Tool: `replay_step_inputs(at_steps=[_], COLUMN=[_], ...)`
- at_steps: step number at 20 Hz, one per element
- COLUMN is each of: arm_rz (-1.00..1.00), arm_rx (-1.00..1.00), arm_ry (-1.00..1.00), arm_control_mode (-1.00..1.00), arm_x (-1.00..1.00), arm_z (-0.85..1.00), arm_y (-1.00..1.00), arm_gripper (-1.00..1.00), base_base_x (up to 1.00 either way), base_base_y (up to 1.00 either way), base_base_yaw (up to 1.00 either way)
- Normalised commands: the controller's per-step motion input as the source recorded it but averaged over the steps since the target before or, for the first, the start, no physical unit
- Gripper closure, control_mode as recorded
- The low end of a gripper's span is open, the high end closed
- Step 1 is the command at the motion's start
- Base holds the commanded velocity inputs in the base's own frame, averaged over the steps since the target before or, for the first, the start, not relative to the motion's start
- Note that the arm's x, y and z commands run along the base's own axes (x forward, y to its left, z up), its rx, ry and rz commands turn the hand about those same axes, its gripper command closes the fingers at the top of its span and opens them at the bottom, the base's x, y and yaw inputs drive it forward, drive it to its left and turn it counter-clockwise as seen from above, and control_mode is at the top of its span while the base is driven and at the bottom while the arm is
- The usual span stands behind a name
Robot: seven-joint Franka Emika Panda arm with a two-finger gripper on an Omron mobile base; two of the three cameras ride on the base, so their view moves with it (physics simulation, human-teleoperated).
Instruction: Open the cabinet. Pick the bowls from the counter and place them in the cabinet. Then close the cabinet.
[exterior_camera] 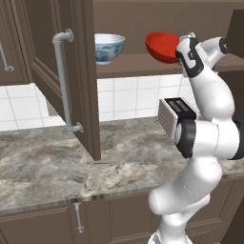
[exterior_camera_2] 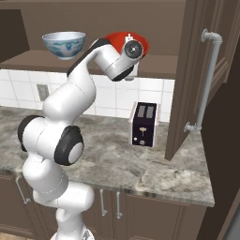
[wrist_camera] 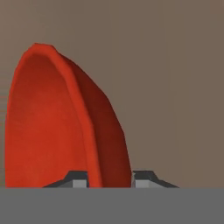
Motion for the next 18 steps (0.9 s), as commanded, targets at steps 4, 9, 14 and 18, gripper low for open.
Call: replay_step_inputs(at_steps=[4, 9, 14, 18], arm_rz=[0.0, 0.03, 0.02, -0.01], arm_rx=[0.0, 0.0, 0.0, 0.0], arm_ry=[-0.04, -0.19, -0.16, -0.02], arm_control_mode=[-1.0, -1.0, -1.0, -1.0], arm_x=[0.0, -0.3, -0.71, -0.98], arm_z=[0.02, 0.14, 0.14, 0.15], arm_y=[0.0, 0.0, 0.0, 0.0], arm_gripper=[-1.0, -1.0, -1.0, -1.0], base_base_x=[0.0, 0.0, 0.0, 0.0], base_base_y=[0.0, 0.0, 0.0, 0.0], base_base_yaw=[0.0, 0.0, 0.0, 0.0])
